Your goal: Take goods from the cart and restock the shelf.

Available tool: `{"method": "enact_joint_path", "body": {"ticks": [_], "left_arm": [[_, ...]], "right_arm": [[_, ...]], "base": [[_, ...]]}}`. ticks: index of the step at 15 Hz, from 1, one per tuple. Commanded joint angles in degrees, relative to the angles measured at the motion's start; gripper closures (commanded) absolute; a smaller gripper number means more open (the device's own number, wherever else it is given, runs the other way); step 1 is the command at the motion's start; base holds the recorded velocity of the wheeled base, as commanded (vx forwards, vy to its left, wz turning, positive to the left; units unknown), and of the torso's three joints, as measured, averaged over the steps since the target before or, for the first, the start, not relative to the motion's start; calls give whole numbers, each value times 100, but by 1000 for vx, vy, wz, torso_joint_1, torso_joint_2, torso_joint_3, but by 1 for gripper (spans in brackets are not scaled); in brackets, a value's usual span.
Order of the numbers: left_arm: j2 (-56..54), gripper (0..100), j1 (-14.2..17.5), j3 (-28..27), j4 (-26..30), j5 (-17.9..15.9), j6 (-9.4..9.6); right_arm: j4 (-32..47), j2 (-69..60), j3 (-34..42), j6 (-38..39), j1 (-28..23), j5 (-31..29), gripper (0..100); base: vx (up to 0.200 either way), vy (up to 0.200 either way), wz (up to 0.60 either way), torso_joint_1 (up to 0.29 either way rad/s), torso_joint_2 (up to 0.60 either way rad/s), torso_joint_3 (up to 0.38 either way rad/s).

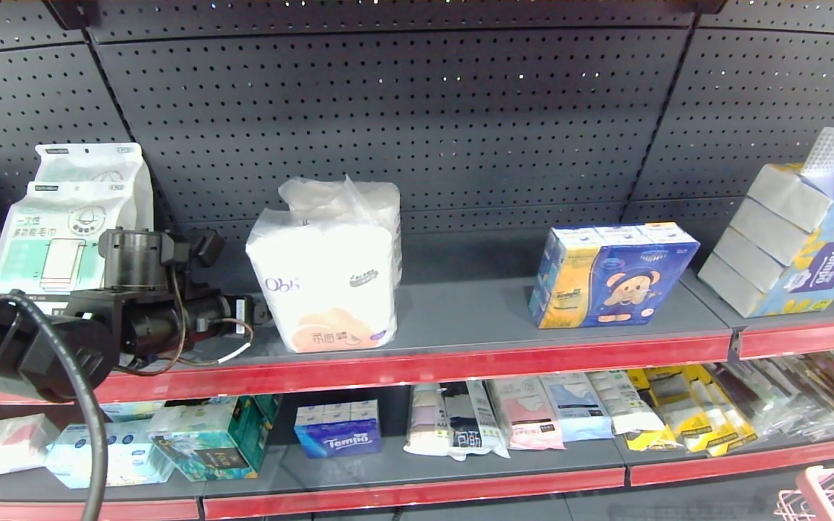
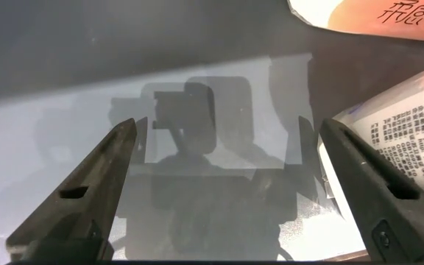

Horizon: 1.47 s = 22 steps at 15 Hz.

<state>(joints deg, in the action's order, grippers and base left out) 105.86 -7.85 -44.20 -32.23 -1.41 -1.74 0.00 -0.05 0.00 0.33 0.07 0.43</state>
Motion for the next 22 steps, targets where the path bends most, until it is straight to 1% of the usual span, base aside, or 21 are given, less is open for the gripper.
{"method": "enact_joint_path", "body": {"ticks": [1,9,11,12,14,18,20,21,22], "left_arm": [[-13,0,3,-1,-2,1,-1],[-66,0,20,79,-2,1,-1],[-145,0,91,96,33,-8,7],[-215,0,152,122,50,-17,25],[-312,0,258,210,50,-34,166],[-391,0,258,272,50,-34,174],[-611,0,293,465,59,-34,183],[-901,0,372,694,182,-61,236],[-1296,0,513,931,455,-87,333]], "right_arm": [[0,5,0,2,1,1,0],[-9,5,0,2,1,1,0],[-9,5,0,2,1,1,0],[0,5,0,2,1,1,0],[0,5,0,2,1,1,0],[0,5,0,2,1,1,0],[-9,5,0,2,1,1,0],[-9,5,0,2,1,1,0],[-9,5,0,2,1,1,0]], "base": [[0,0,0,0,0,0],[0,0,0,0,0,0],[0,0,0,0,0,0],[0,0,0,0,0,0],[0,0,0,0,0,0],[0,0,0,0,0,0],[0,0,0,0,0,0],[0,0,0,0,0,0],[0,0,0,0,0,0]]}}
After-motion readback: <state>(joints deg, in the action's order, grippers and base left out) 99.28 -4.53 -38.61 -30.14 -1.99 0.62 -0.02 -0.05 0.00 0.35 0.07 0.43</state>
